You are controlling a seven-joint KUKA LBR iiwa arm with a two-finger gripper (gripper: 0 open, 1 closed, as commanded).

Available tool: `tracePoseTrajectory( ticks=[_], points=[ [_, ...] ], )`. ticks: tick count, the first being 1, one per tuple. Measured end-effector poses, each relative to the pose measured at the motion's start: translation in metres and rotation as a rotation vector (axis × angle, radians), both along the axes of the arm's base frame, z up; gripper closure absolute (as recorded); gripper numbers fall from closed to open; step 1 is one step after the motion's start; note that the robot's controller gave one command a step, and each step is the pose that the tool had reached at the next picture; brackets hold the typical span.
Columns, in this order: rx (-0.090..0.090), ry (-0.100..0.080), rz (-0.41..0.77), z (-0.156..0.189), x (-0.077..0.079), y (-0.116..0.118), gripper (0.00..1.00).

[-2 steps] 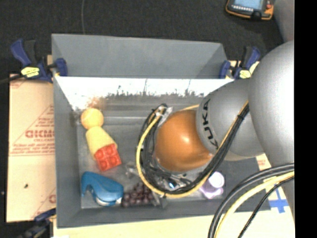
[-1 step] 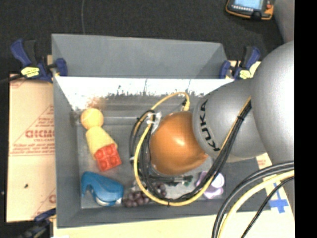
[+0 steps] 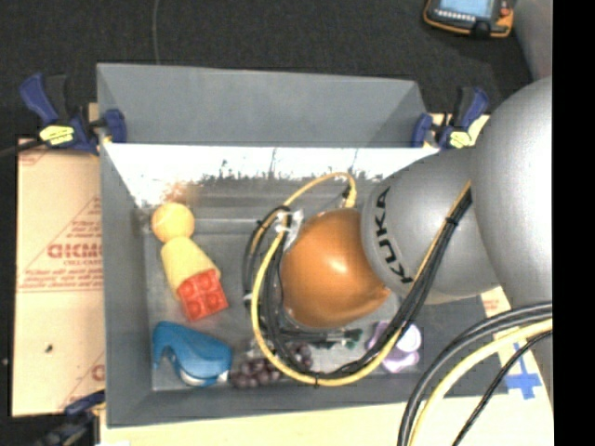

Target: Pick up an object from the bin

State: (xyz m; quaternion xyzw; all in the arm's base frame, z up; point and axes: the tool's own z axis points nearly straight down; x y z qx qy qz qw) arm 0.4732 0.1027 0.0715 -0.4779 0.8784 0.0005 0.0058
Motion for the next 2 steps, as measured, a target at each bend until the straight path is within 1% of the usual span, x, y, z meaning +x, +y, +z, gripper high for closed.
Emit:
tracePoseTrajectory(
  ticks=[1, 2],
  points=[
    [0.000, 0.000, -0.003, 0.011, 0.000, 0.000, 1.00],
    [0.002, 0.000, -0.007, 0.083, 0.000, 0.000, 1.00]
  ],
)
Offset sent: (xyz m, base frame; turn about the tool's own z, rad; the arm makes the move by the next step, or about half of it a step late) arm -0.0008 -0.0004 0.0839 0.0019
